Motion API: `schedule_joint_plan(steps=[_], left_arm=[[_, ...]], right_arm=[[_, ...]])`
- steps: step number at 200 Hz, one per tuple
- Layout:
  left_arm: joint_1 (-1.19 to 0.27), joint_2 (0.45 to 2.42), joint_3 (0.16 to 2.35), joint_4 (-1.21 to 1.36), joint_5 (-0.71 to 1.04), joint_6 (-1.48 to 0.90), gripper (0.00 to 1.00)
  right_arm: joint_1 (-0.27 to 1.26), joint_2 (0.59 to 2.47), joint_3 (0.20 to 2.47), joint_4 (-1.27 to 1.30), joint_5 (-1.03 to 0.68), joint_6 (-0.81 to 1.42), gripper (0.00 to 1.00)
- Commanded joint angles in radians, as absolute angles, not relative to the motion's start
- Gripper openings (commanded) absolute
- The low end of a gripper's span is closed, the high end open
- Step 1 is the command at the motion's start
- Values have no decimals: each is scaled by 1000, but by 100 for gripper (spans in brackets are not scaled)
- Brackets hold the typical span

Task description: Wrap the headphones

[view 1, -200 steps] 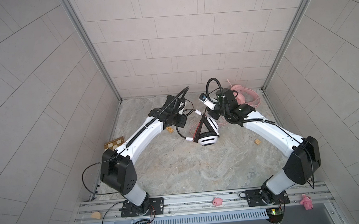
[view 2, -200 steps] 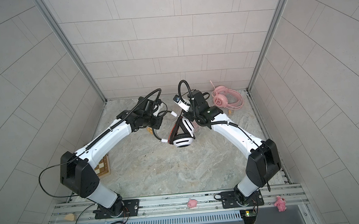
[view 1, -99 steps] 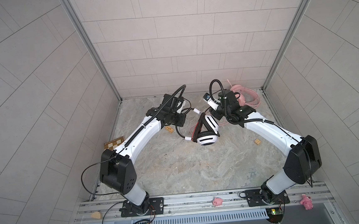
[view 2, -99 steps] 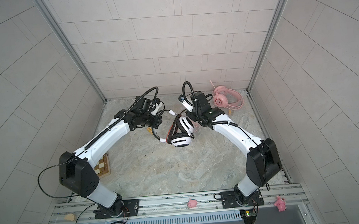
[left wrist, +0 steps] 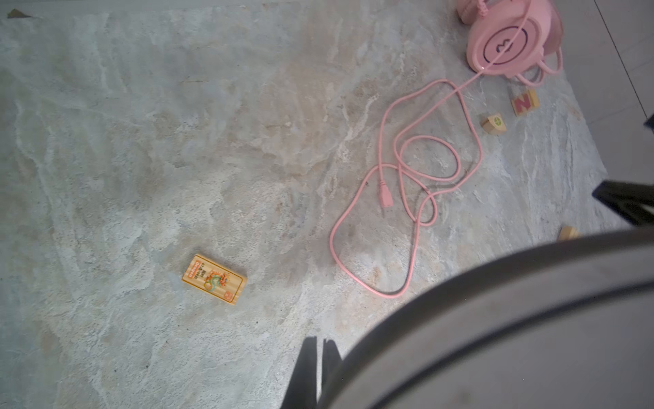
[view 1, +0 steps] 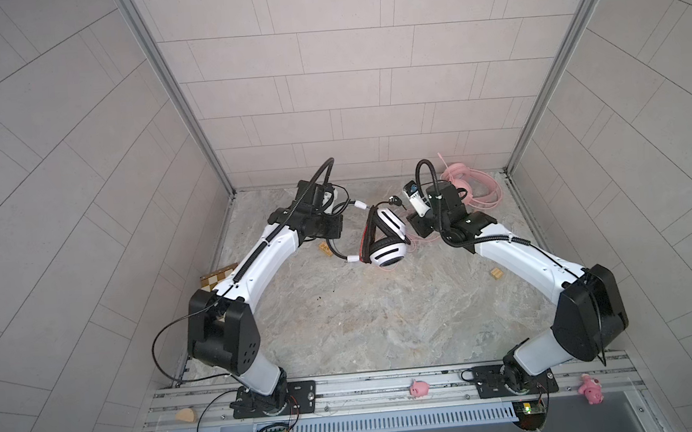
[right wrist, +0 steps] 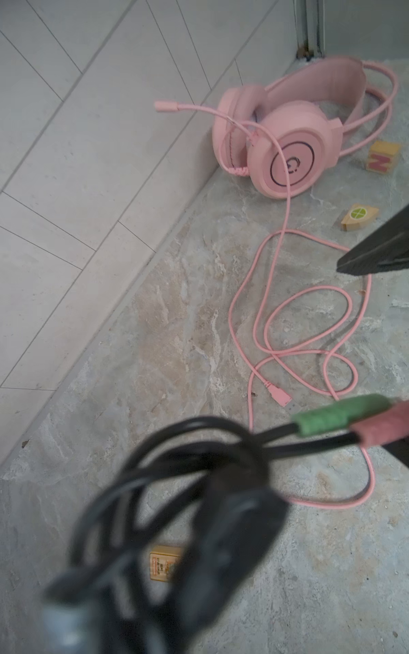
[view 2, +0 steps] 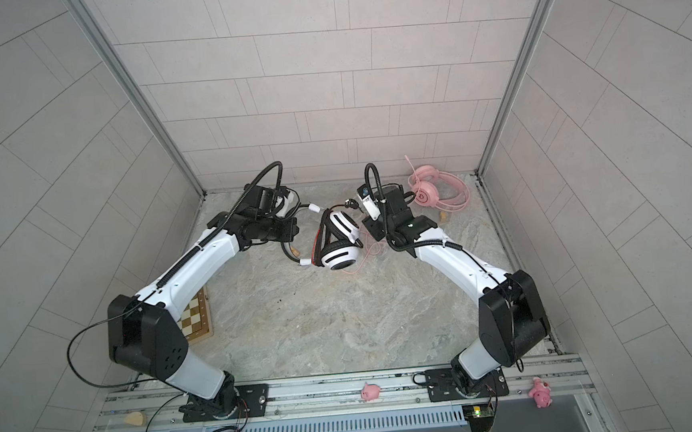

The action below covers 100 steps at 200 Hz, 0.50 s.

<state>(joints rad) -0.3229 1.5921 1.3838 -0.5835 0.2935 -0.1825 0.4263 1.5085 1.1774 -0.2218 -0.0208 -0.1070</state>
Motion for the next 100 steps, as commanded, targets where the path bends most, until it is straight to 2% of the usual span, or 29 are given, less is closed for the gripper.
schedule_joint_plan(steps=[1, 28, 35, 81, 100], left_arm=[[-281, 1549, 1380, -505, 346, -255, 0], [-235, 1552, 1373, -499, 330, -265, 0], [-225, 1552, 1371, -500, 322, -268, 0], [-152, 1567, 1358, -486, 275, -312, 0], [-126, 1577, 1361, -494, 244, -339, 0]], right_arm=[[424, 1468, 1094, -138, -58, 69, 58], [428, 1480, 1004, -49, -218, 187, 58], [436, 1493, 979, -30, -246, 200, 63], [539, 1517, 777, 192, -177, 246, 61], [566, 1516, 765, 216, -135, 237, 61]])
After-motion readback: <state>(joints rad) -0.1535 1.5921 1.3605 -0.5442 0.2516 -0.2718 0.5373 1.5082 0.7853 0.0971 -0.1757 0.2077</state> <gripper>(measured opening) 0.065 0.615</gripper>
